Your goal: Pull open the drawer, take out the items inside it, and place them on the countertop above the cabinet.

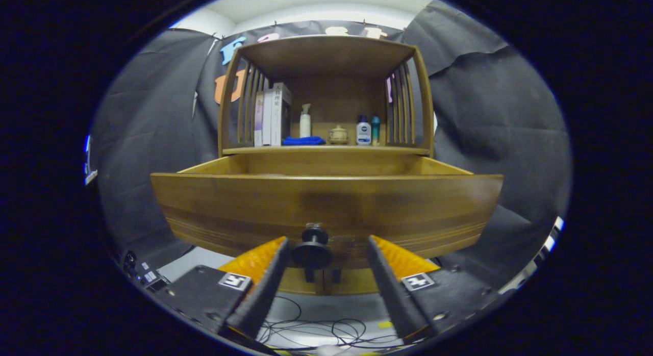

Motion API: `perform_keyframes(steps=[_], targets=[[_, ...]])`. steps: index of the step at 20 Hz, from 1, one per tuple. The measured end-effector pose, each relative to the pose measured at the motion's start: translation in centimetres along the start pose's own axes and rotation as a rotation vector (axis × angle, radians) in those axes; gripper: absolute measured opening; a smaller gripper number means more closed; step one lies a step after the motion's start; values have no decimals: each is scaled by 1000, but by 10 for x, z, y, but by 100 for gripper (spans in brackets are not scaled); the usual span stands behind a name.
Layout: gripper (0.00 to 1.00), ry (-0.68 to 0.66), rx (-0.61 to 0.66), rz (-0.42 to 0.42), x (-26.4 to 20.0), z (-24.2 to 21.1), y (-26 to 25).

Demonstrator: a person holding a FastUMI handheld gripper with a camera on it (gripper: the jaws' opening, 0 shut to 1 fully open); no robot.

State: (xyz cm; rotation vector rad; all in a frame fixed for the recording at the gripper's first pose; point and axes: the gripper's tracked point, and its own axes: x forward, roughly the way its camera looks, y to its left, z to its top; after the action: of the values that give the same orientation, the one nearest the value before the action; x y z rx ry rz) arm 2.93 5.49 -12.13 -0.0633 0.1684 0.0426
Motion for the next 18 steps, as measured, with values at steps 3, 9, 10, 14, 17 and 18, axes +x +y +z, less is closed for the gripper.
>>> perform_keyframes(steps=[3,9,10,14,17,18], targets=[[100,-54,55,-14,-26,35,-24],[100,-184,123,-28,-53,140,-56],[100,-210,127,-37,-52,156,-61],[100,-243,126,-44,-25,209,-58],[100,-184,102,-4,11,232,-43],[100,-154,92,7,25,235,-37]])
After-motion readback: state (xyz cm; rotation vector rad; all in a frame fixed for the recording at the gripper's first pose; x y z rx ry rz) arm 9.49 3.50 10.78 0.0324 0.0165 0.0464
